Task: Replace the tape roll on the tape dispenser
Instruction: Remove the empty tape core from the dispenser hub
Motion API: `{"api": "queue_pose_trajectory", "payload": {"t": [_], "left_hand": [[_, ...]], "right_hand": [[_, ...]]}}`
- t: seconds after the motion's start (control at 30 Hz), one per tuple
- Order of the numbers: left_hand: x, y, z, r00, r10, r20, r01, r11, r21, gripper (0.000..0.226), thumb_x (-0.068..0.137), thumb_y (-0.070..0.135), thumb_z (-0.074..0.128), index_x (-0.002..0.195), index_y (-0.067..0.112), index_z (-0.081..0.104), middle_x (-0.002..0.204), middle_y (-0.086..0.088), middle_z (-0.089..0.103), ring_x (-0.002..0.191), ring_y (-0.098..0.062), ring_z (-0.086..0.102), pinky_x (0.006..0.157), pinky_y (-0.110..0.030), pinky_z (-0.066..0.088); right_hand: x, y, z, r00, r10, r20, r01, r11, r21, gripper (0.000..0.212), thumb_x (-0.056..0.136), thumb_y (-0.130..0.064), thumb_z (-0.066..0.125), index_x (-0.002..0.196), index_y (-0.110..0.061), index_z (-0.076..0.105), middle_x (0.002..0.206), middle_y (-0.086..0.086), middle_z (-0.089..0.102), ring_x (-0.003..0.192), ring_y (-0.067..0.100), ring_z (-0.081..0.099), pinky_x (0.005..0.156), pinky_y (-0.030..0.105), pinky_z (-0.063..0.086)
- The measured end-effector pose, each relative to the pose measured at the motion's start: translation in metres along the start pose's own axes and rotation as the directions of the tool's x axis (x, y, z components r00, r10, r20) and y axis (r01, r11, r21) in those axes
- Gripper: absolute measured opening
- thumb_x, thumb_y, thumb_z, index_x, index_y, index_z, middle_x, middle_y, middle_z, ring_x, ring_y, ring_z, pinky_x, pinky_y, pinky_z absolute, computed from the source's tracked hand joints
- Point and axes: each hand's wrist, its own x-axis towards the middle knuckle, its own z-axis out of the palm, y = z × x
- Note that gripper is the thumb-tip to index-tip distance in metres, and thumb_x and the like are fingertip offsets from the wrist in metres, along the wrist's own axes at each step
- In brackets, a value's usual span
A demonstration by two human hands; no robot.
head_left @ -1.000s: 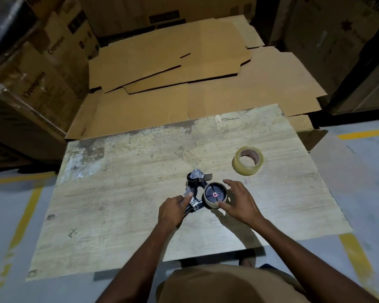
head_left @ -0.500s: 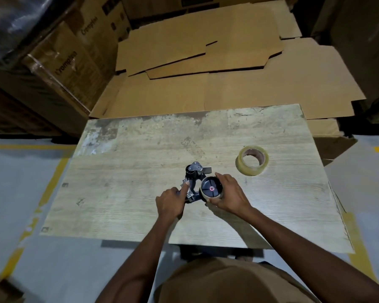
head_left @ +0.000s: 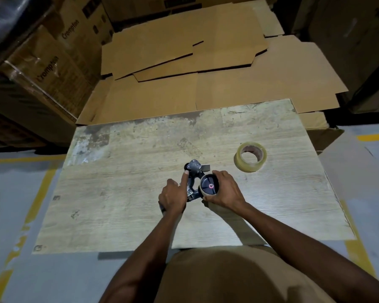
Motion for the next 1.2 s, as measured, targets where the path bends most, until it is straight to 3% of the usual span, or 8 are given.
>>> {"api": "queue_pose_trajectory", "payload": {"t": [0.2, 0.33, 0.47, 0.67, 0.8, 0.93, 1.07, 1.2], "left_hand": [[0.029, 0.01, -0.014, 0.996, -0.048, 0.075, 0.052, 0.997, -0.057, 0.093, 0.081, 0.097, 0.029, 0.102, 0.013, 0.062, 0.1, -0.007, 0.07, 0.089, -0.031, 0.066, 0.088, -0.044, 0.055], [0.047, 0.03, -0.02, 0.981, -0.106, 0.16, 0.132, 0.977, -0.165, 0.114, 0.076, 0.1, 0.035, 0.134, 0.004, 0.054, 0.121, -0.017, 0.07, 0.105, -0.037, 0.068, 0.086, -0.045, 0.057], [0.047, 0.047, -0.015, 0.961, -0.175, 0.212, 0.221, 0.95, -0.22, 0.128, 0.068, 0.103, 0.043, 0.149, 0.004, 0.045, 0.135, -0.02, 0.065, 0.117, -0.041, 0.065, 0.092, -0.048, 0.056], [0.057, 0.043, -0.006, 0.97, -0.172, 0.17, 0.205, 0.958, -0.199, 0.131, 0.052, 0.113, 0.029, 0.122, 0.008, 0.064, 0.108, -0.014, 0.072, 0.09, -0.035, 0.069, 0.078, -0.043, 0.059], [0.051, 0.047, -0.01, 0.977, -0.16, 0.138, 0.188, 0.956, -0.225, 0.119, 0.062, 0.107, 0.038, 0.124, 0.008, 0.055, 0.114, -0.015, 0.069, 0.097, -0.037, 0.068, 0.075, -0.042, 0.054], [0.05, 0.048, -0.008, 0.981, -0.153, 0.12, 0.178, 0.953, -0.246, 0.099, 0.067, 0.102, 0.046, 0.111, 0.014, 0.048, 0.113, -0.012, 0.066, 0.099, -0.035, 0.065, 0.076, -0.041, 0.051], [0.052, 0.048, -0.004, 0.979, -0.178, 0.096, 0.197, 0.943, -0.268, 0.095, 0.064, 0.102, 0.05, 0.107, 0.017, 0.049, 0.107, -0.007, 0.063, 0.093, -0.031, 0.062, 0.078, -0.042, 0.054], [0.053, 0.05, -0.002, 0.974, -0.217, 0.06, 0.225, 0.932, -0.284, 0.09, 0.065, 0.099, 0.055, 0.106, 0.018, 0.049, 0.1, -0.004, 0.056, 0.088, -0.028, 0.056, 0.078, -0.04, 0.05]], "right_hand": [[0.026, -0.021, -0.002, 1.0, -0.016, -0.014, 0.016, 1.0, 0.015, 0.08, 0.067, -0.042, 0.087, 0.133, -0.012, 0.055, 0.121, 0.011, 0.062, 0.113, 0.027, 0.058, 0.085, 0.028, 0.044], [0.036, -0.023, 0.001, 1.0, 0.011, -0.017, -0.011, 1.0, 0.02, 0.084, 0.069, -0.048, 0.083, 0.139, -0.013, 0.05, 0.123, 0.01, 0.059, 0.115, 0.027, 0.057, 0.091, 0.03, 0.047], [0.035, -0.023, 0.002, 0.999, 0.036, -0.009, -0.035, 0.999, 0.005, 0.103, 0.066, -0.046, 0.087, 0.151, -0.011, 0.04, 0.137, 0.012, 0.052, 0.129, 0.029, 0.05, 0.102, 0.036, 0.046], [0.039, -0.025, 0.004, 0.996, 0.093, 0.003, -0.093, 0.995, -0.046, 0.115, 0.063, -0.058, 0.088, 0.155, -0.016, 0.033, 0.142, 0.009, 0.047, 0.133, 0.029, 0.045, 0.103, 0.039, 0.046], [0.042, -0.029, 0.007, 0.993, 0.12, 0.001, -0.119, 0.99, -0.077, 0.12, 0.061, -0.06, 0.088, 0.157, -0.016, 0.03, 0.143, 0.009, 0.045, 0.134, 0.03, 0.043, 0.102, 0.041, 0.047], [0.044, -0.033, 0.01, 0.988, 0.152, 0.0, -0.151, 0.983, -0.105, 0.123, 0.059, -0.06, 0.089, 0.155, -0.013, 0.03, 0.143, 0.011, 0.046, 0.133, 0.031, 0.044, 0.101, 0.043, 0.048], [0.047, -0.032, 0.009, 0.987, 0.157, -0.042, -0.16, 0.981, -0.113, 0.105, 0.055, -0.056, 0.089, 0.142, -0.013, 0.047, 0.129, 0.008, 0.056, 0.119, 0.028, 0.053, 0.089, 0.037, 0.051], [0.05, -0.026, 0.008, 0.988, 0.139, -0.069, -0.147, 0.979, -0.139, 0.09, 0.045, -0.058, 0.084, 0.12, -0.014, 0.06, 0.108, 0.006, 0.063, 0.098, 0.027, 0.06, 0.07, 0.029, 0.043]]}}
